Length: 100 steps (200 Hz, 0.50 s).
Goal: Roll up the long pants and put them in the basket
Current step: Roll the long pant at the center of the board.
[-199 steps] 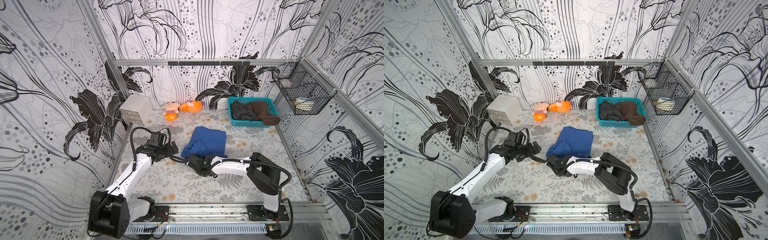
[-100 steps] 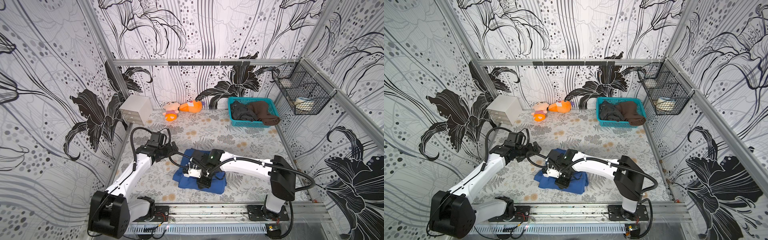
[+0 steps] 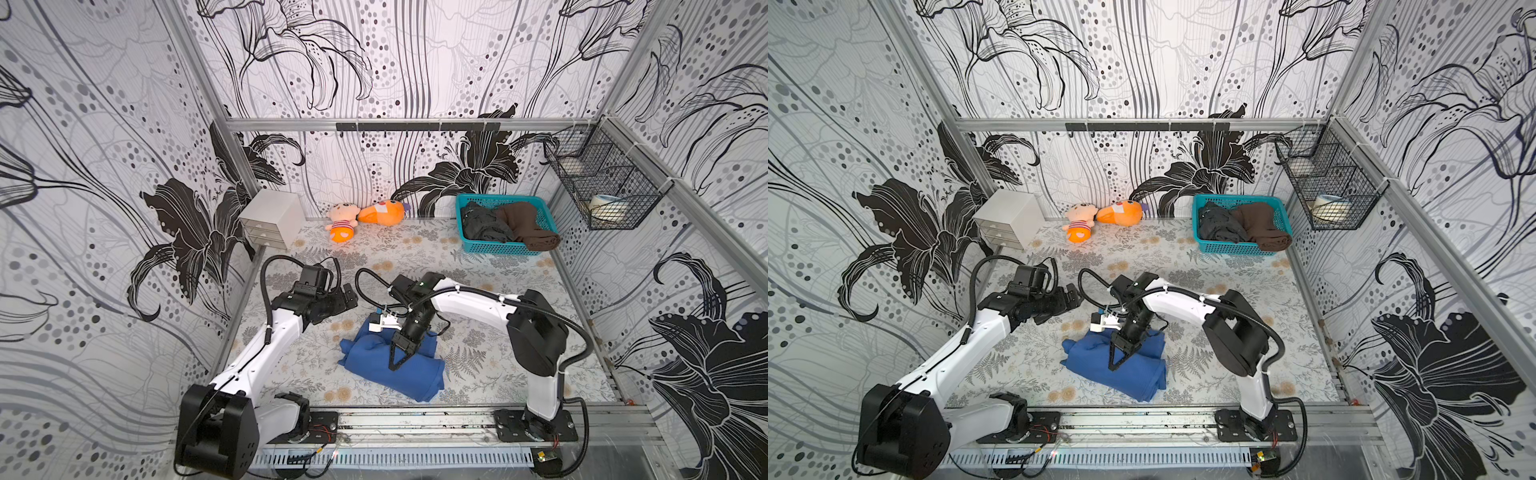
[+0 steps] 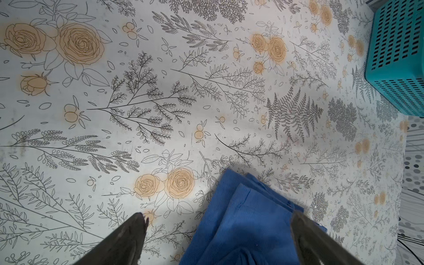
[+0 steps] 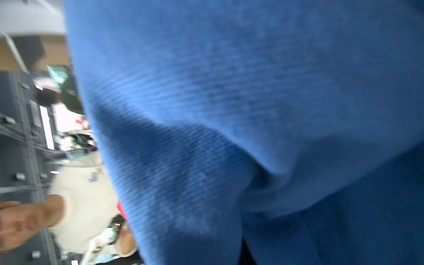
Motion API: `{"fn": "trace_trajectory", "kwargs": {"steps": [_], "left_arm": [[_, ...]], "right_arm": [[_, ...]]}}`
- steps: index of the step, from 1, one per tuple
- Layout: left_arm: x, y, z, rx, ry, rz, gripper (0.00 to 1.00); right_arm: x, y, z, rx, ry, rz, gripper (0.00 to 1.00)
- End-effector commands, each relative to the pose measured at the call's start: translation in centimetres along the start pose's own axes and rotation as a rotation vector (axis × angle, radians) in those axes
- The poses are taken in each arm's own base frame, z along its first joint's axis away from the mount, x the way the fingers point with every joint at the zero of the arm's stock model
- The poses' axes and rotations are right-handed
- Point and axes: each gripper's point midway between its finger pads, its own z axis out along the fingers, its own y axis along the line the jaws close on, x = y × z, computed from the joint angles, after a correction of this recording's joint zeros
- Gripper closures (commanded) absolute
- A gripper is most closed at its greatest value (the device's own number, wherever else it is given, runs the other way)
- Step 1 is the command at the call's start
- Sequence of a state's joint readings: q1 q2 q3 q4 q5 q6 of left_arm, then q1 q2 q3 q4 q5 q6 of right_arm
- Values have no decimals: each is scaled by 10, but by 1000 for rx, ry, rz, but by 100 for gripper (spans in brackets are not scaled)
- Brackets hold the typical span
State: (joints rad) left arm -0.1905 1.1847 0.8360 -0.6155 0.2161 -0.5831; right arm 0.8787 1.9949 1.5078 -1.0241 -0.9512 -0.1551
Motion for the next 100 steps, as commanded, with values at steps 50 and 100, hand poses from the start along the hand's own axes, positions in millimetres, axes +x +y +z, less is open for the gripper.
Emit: {"fn": "trace_trajectory", "kwargs": {"steps": [50, 100], "left_arm": [[2, -7, 6, 59, -3, 10, 1], [8, -16, 4, 61, -10, 48, 1]], "right_arm": [[-27, -54, -19, 17, -18, 77, 100], [-25, -103, -26, 86, -8, 169, 100]]}}
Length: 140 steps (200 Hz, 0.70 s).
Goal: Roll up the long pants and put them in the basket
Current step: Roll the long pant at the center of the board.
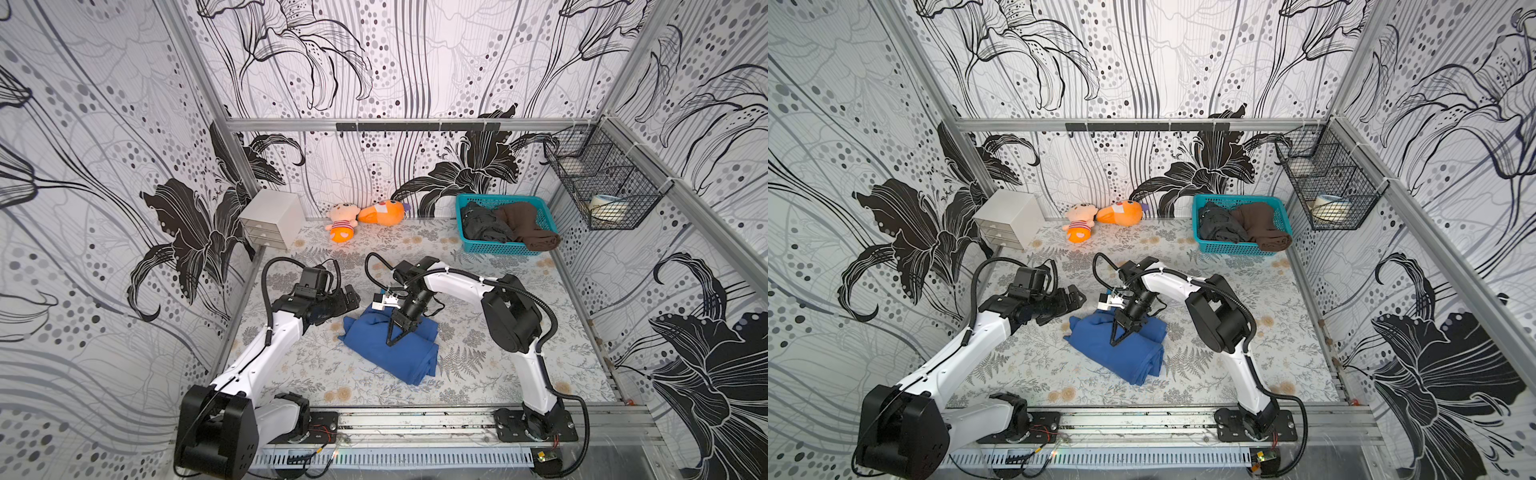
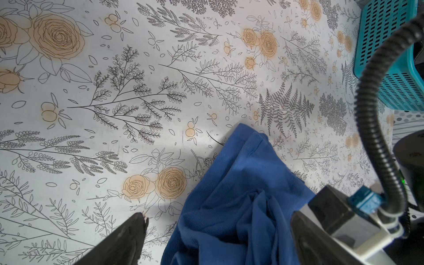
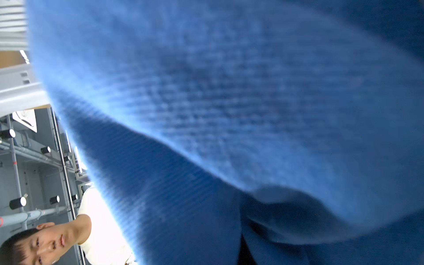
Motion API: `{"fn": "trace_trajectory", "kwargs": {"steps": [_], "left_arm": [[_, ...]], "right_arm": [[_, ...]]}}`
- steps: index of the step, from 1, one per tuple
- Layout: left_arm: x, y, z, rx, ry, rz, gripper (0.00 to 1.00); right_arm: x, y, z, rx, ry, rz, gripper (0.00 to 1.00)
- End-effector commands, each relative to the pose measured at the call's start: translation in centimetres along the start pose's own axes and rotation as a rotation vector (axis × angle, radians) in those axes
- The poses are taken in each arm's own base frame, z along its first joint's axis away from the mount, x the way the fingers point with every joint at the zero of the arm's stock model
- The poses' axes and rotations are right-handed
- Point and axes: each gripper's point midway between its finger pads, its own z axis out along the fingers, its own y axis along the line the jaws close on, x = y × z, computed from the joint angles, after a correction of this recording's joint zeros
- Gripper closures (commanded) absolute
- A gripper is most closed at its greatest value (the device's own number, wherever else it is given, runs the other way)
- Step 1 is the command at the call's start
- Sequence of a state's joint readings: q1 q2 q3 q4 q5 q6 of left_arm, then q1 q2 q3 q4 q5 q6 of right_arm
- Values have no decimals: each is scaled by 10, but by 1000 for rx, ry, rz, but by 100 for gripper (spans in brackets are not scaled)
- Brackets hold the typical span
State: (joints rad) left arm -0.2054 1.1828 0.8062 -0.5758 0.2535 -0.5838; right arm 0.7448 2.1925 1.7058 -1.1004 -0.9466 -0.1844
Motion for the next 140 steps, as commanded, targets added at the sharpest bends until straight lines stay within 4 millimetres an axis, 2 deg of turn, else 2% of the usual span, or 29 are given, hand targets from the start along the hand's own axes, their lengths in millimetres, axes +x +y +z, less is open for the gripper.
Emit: {"fn": "trace_trajectory", "kwargs": {"steps": [1, 27, 65, 88, 128, 140], "left_arm": [[0, -9, -1, 16, -26, 37, 1], [8, -23, 1, -2, -30, 92, 1], [30, -45, 15, -24, 8, 180, 1], [38, -50, 22, -32, 29, 196, 1], [33, -47, 1, -77, -15, 227, 1], [34, -45, 1, -88, -12, 243, 1]], "right_arm": [[10, -46, 4, 82, 52, 59, 100], [7, -66, 4, 60, 36, 103, 100], [3, -95, 0, 45, 0, 178, 100], [3, -104, 0, 40, -9, 200, 100], [3, -109, 2, 36, -10, 210, 100], [2, -109, 2, 32, -15, 210, 100]]}}
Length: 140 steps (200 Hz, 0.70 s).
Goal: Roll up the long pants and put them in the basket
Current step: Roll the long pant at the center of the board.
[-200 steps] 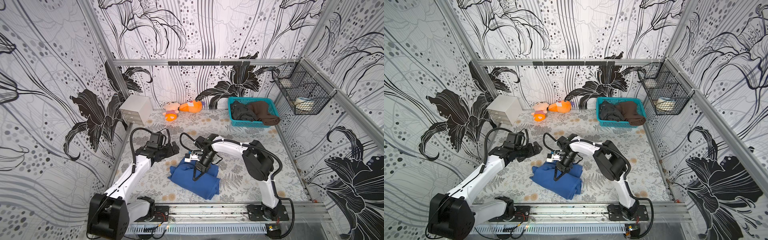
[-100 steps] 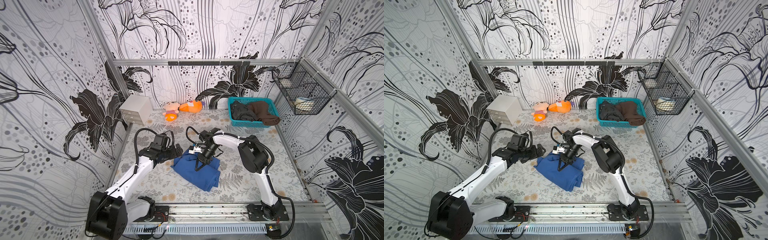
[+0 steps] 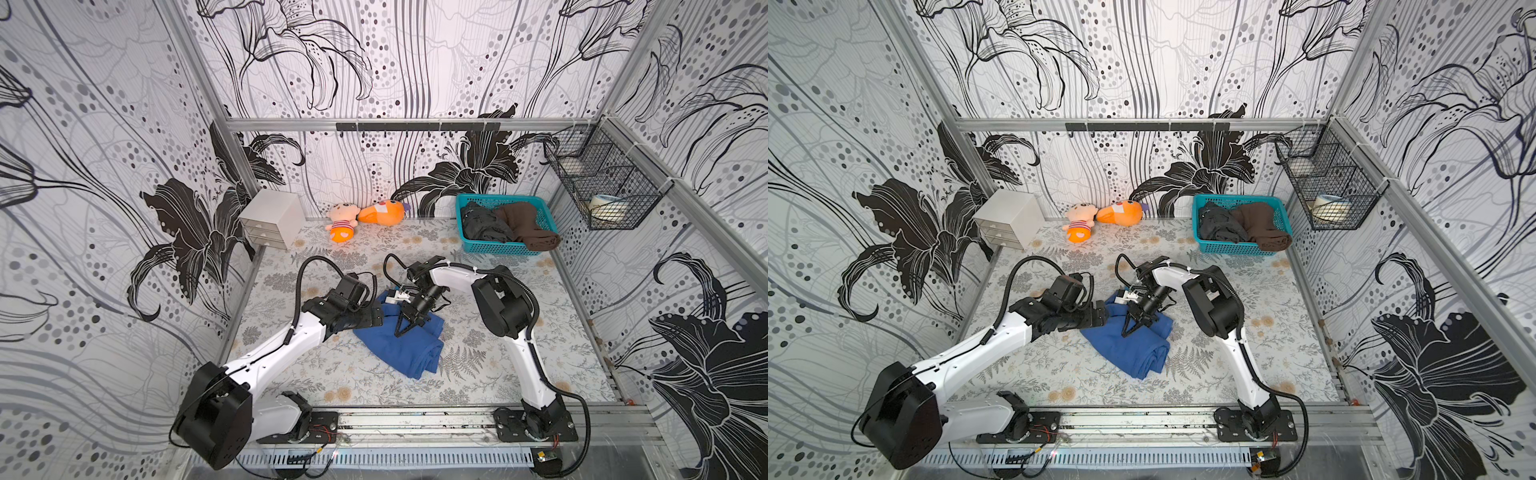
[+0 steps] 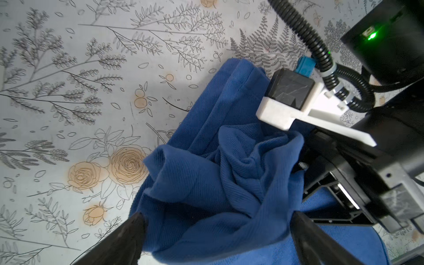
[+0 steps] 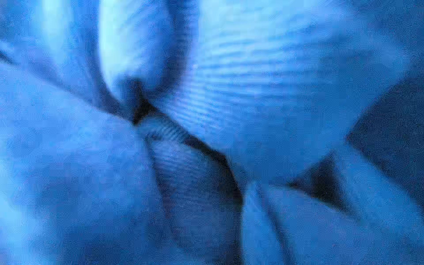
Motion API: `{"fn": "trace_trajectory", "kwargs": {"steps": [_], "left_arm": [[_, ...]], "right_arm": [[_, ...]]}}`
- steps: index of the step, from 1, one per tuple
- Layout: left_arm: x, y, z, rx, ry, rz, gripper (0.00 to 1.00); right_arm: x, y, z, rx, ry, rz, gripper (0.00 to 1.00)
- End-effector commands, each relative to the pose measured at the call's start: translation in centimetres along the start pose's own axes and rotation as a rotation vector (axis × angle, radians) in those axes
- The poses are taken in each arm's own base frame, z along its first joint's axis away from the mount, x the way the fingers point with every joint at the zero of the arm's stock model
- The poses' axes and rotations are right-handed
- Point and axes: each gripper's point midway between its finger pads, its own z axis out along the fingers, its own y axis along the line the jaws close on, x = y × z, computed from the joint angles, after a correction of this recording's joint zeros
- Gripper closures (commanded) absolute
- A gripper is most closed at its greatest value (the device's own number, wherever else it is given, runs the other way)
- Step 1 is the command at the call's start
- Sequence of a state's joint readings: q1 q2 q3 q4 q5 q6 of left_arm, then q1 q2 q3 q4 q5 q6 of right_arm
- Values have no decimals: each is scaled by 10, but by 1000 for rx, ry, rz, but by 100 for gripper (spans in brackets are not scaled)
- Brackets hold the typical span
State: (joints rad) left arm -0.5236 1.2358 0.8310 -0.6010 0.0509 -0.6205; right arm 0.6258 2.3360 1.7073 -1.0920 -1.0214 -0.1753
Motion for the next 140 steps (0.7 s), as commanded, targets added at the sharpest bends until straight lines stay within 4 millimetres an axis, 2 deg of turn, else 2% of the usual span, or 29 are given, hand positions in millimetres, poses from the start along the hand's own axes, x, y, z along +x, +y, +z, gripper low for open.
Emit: {"fn": "trace_trajectory", "kwargs": {"steps": [1, 17, 57, 109, 140], "left_arm": [[-14, 1, -15, -33, -58, 20, 1], [-8, 1, -4, -39, -24, 28, 1], [2, -14, 26, -34, 27, 62, 1], [16, -1, 72, -136, 129, 71, 1], [27, 7, 94, -170, 192, 65, 1]], "right_arm": [[-1, -49, 5, 122, 12, 22, 100], [-3, -47, 5, 113, 7, 18, 100], [-3, -48, 7, 104, 6, 22, 100], [-2, -43, 3, 109, 1, 8, 100], [1, -39, -6, 162, -8, -24, 100]]}}
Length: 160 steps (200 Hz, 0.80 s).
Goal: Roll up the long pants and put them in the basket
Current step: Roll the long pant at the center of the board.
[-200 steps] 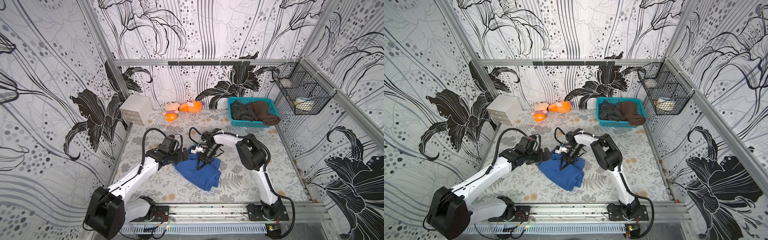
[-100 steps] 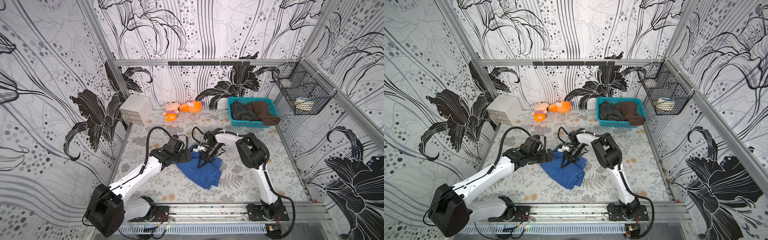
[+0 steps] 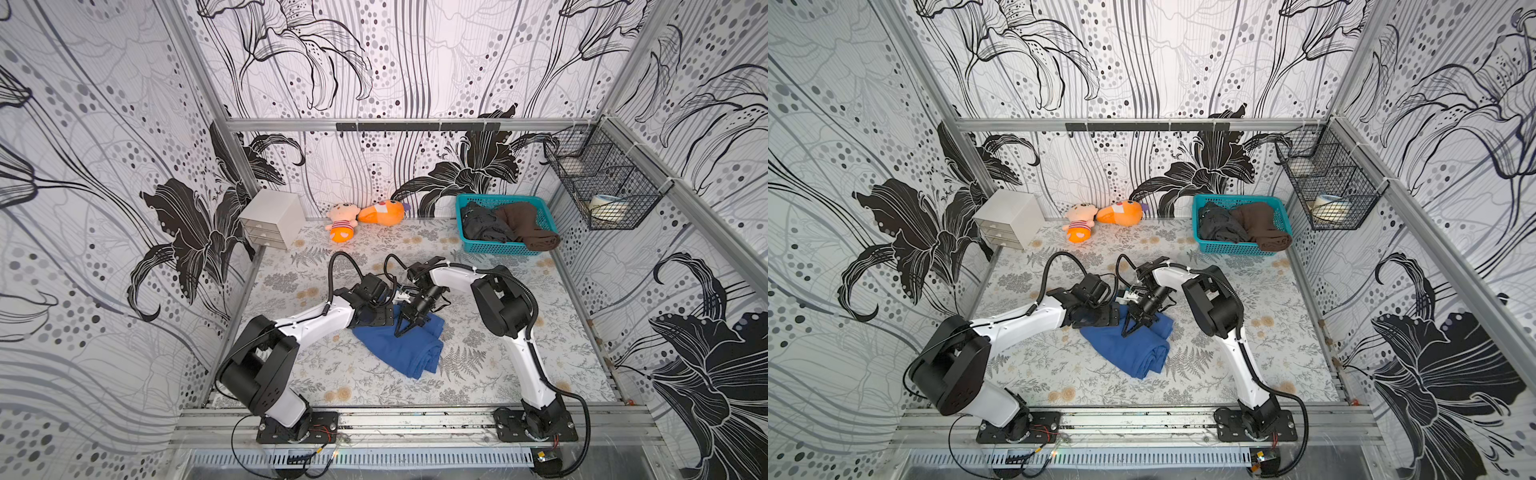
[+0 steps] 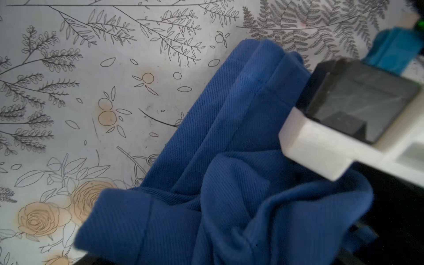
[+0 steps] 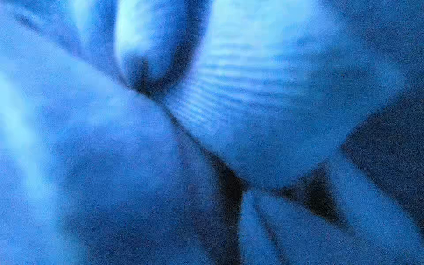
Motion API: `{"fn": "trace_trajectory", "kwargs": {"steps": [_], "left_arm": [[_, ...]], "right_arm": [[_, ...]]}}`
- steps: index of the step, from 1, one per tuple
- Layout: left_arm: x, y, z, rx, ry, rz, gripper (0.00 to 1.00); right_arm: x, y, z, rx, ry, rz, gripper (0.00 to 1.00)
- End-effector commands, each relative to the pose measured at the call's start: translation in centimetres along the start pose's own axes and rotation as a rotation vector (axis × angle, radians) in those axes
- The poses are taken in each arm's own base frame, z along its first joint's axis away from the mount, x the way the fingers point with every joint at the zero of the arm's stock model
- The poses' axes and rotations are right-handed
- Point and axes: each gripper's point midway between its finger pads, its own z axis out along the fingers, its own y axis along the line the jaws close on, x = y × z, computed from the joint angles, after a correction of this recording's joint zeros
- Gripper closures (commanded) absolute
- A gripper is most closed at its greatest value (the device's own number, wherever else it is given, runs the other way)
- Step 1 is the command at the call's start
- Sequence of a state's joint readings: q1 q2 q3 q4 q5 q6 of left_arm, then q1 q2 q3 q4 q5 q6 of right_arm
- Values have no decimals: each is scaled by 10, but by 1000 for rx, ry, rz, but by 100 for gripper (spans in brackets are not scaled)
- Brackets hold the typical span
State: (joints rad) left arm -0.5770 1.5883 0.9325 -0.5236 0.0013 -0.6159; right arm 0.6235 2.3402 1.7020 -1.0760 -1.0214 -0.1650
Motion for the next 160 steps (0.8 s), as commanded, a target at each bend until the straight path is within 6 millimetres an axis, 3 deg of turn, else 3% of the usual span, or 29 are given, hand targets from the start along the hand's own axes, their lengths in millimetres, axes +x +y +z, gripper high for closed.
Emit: {"fn": "trace_trajectory", "kwargs": {"steps": [1, 48, 51, 67, 76, 79, 82, 98, 118, 160], "left_arm": [[15, 9, 24, -47, 70, 8, 1], [26, 10, 44, -27, 123, -14, 1], [26, 10, 44, -25, 125, -18, 1], [26, 12, 46, -18, 127, -30, 1], [26, 12, 46, -13, 130, -36, 1], [25, 12, 47, -10, 129, -38, 1], [25, 12, 47, -7, 132, -40, 1], [24, 12, 48, 2, 134, -47, 1], [22, 11, 51, 25, 141, -59, 1], [18, 6, 53, 63, 151, -79, 1]], "right_arm": [[2, -35, -7, 165, -5, -34, 100], [-8, -35, -51, 451, -154, -166, 71], [-8, -33, -54, 468, -167, -178, 63], [-10, -22, -75, 559, -250, -229, 46], [-10, -16, -88, 619, -299, -249, 24], [-9, -14, -91, 637, -315, -259, 6], [-9, -10, -94, 652, -331, -273, 0], [-4, 12, -101, 749, -398, -375, 1], [7, 39, -94, 922, -448, -545, 1], [36, 74, -64, 1087, -515, -759, 1]]}}
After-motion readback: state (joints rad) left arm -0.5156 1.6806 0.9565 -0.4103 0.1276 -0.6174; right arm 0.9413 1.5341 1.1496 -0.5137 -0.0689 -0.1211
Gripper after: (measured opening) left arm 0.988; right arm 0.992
